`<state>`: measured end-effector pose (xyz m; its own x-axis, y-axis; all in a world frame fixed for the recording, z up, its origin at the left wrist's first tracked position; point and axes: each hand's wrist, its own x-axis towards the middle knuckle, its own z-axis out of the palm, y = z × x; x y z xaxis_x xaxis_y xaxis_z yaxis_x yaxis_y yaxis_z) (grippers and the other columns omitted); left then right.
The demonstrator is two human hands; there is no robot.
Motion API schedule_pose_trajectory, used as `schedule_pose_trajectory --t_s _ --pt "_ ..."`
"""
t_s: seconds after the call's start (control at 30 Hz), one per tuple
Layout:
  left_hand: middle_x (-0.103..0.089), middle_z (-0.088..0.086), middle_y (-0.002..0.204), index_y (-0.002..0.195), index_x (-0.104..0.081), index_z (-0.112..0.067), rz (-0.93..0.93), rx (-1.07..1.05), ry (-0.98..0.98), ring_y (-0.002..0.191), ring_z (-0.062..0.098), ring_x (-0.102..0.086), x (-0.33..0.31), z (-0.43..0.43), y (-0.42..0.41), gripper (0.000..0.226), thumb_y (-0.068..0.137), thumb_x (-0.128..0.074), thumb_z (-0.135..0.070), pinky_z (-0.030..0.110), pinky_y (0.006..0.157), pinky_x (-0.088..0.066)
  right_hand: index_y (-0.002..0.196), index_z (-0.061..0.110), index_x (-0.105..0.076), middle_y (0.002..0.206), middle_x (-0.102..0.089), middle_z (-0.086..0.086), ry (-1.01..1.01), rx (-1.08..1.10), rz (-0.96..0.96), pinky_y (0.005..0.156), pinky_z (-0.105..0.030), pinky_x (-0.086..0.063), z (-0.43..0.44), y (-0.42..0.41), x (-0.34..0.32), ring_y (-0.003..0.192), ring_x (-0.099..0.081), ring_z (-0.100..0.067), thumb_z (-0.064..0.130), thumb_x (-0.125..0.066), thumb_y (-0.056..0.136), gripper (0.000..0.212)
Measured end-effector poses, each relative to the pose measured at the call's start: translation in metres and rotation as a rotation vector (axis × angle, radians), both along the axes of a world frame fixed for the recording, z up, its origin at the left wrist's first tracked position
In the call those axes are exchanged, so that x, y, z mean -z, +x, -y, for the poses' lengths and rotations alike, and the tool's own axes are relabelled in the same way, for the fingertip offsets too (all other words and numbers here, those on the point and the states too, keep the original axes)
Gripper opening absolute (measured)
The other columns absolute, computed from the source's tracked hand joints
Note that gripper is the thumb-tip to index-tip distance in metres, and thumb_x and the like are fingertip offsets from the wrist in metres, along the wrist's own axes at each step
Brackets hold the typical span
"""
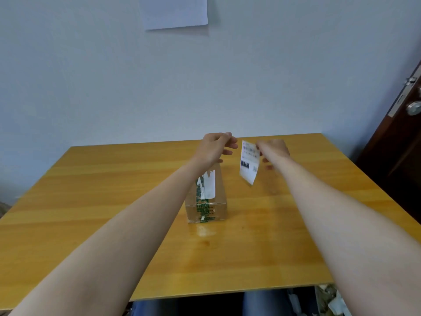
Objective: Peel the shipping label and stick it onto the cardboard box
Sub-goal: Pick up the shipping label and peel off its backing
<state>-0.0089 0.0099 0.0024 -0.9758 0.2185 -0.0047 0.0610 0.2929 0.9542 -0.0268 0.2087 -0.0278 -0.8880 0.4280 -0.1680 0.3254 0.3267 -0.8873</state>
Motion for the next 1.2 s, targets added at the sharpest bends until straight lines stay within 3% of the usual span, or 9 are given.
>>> schedule_pose_trajectory --t_s 0.17,0.37,0.53,0.63,0.87,1.03,1.2 --pt "-0.081 -0.004 0.108 0.112 -0.076 -0.018 -0.070 -0.069 0.072 0.100 0.025 -0.078 -0.020 0.016 0.006 0.027 0.107 -0.052 -0.029 0.046 0.091 -0.061 0.084 0.013 -0.068 0.100 -0.076 -0.012 -0.225 -0.149 -0.307 0.074 -0.044 -0.065 0.043 0.007 -0.048 0.083 -0.071 -0.026 0.017 -0.059 0.091 0.012" --pt "-0.079 0.003 0.114 0.111 -0.078 -0.010 -0.113 -0.151 0.195 0.099 0.025 -0.079 -0.037 0.037 0.011 0.025 0.103 -0.061 -0.026 0.045 0.086 -0.064 0.084 0.007 -0.068 0.079 -0.075 -0.003 -0.283 -0.345 -0.454 0.072 -0.042 -0.065 0.083 0.019 -0.073 0.075 -0.071 -0.022 0.009 -0.060 0.093 0.011" --pt "-0.080 0.003 0.107 0.110 -0.078 -0.010 -0.165 -0.222 0.247 0.094 0.022 -0.080 -0.044 0.053 0.011 0.020 0.102 -0.063 -0.021 0.038 0.077 -0.067 0.088 0.007 -0.068 0.077 -0.074 0.004 -0.259 -0.409 -0.505 0.073 -0.043 -0.064 0.097 0.022 -0.076 0.079 -0.071 -0.022 0.009 -0.063 0.095 0.009" --pt "-0.081 0.003 0.104 0.107 -0.078 -0.010 -0.150 -0.207 0.272 0.092 0.023 -0.080 -0.046 0.059 0.012 0.017 0.102 -0.064 -0.020 0.033 0.073 -0.067 0.087 0.009 -0.069 0.085 -0.073 -0.003 -0.253 -0.457 -0.511 0.073 -0.043 -0.063 0.100 0.024 -0.075 0.078 -0.070 -0.020 0.009 -0.065 0.094 0.009" --pt "-0.081 0.008 0.112 0.110 -0.079 -0.003 -0.067 -0.145 0.342 0.095 0.029 -0.081 -0.042 0.062 0.009 0.026 0.100 -0.065 -0.022 0.042 0.084 -0.067 0.090 0.008 -0.076 0.100 -0.075 -0.020 -0.261 -0.477 -0.526 0.074 -0.044 -0.066 0.096 0.026 -0.069 0.081 -0.071 -0.024 0.007 -0.064 0.096 0.013" --pt "-0.081 0.007 0.114 0.111 -0.080 -0.006 -0.037 -0.080 0.349 0.095 0.025 -0.081 -0.038 0.057 0.009 0.028 0.102 -0.065 -0.028 0.041 0.084 -0.066 0.088 0.013 -0.077 0.098 -0.075 -0.013 -0.260 -0.446 -0.515 0.070 -0.038 -0.065 0.089 0.026 -0.065 0.082 -0.072 -0.022 0.008 -0.068 0.095 0.012" --pt "-0.081 0.008 0.113 0.112 -0.080 -0.006 -0.030 -0.046 0.362 0.098 0.023 -0.081 -0.034 0.052 0.007 0.025 0.101 -0.068 -0.026 0.041 0.085 -0.066 0.091 0.012 -0.076 0.092 -0.072 -0.006 -0.251 -0.429 -0.510 0.072 -0.040 -0.066 0.083 0.024 -0.061 0.080 -0.072 -0.020 0.009 -0.071 0.094 0.007"
